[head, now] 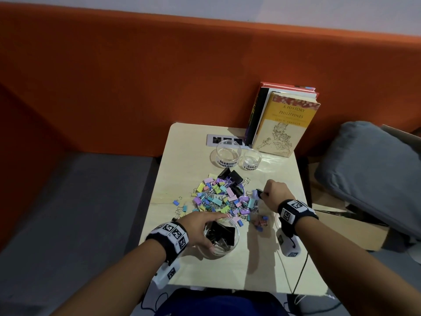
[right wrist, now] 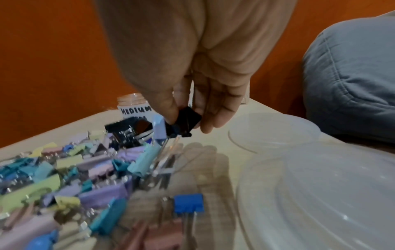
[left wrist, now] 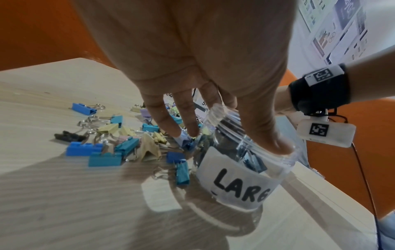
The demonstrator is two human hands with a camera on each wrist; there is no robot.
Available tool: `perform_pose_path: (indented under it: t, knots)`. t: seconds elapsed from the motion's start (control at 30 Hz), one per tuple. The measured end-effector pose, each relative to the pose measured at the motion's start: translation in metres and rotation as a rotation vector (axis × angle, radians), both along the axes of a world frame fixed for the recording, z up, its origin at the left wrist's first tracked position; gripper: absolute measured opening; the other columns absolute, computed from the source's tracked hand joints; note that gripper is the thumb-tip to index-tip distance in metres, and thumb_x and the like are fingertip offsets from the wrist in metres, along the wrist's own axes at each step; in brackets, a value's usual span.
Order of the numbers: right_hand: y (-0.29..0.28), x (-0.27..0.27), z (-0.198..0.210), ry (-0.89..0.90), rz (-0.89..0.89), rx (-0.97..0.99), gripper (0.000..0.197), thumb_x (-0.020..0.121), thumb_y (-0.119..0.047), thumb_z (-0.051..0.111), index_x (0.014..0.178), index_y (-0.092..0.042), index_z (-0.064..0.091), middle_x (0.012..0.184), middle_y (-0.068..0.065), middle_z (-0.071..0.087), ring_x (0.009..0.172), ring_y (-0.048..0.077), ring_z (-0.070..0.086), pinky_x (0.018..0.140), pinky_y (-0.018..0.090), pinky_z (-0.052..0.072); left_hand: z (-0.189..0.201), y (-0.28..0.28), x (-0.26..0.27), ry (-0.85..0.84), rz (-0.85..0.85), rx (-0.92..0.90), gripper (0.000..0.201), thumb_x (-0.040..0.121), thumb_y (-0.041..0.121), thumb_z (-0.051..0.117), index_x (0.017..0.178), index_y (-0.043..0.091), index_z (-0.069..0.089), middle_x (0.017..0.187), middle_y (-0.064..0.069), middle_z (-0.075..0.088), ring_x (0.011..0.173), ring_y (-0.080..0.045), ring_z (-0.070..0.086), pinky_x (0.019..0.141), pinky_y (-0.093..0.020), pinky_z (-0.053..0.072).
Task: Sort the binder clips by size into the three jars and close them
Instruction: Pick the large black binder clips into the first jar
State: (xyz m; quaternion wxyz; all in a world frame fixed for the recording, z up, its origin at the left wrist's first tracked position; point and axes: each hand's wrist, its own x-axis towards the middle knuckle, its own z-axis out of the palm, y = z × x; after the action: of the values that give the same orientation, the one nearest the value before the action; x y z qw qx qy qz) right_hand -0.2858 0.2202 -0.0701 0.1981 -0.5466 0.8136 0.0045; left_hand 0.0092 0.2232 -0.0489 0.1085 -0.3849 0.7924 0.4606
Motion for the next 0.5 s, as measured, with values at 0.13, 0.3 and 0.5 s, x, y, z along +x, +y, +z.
perform_pose_path:
  t: [0.13, 0.3, 0.5]
  knots:
    - [0.000, 0.003, 0.021, -0.066, 0.004, -0.149, 0.015, 0.087, -0.017, 0.063, 0.101, -0.010, 0.062, 0.099, 0.010, 0.065, 0.090, 0.030, 0.060, 0.071, 0.029, 0.045, -0.003, -0.001, 0.002, 0.009, -0.012, -0.013, 0.100, 0.068, 0.026, 0.090, 0.147, 0.050, 0.033, 0.153, 0.013, 0.041, 0.139, -0.014, 0.040, 0.112, -0.031, 0.034]
    - [0.015, 0.017, 0.045, -0.175, 0.020, -0.305, 0.029, 0.088, -0.021, 0.067, 0.116, -0.018, 0.063, 0.097, -0.001, 0.065, 0.080, 0.017, 0.059, 0.071, 0.023, 0.040, -0.006, -0.003, 0.004, 0.021, -0.023, -0.028, 0.098, 0.070, 0.026, 0.088, 0.148, 0.049, 0.033, 0.154, 0.012, 0.040, 0.137, -0.014, 0.042, 0.110, -0.030, 0.034]
    - [0.055, 0.051, 0.067, -0.615, 0.085, -0.181, 0.020, 0.084, -0.013, 0.075, 0.094, -0.028, 0.066, 0.091, -0.007, 0.070, 0.074, 0.009, 0.070, 0.064, 0.020, 0.052, -0.010, -0.003, 0.005, 0.043, -0.008, -0.007, 0.099, 0.066, 0.025, 0.090, 0.146, 0.049, 0.036, 0.149, 0.016, 0.046, 0.133, -0.012, 0.046, 0.112, -0.036, 0.038]
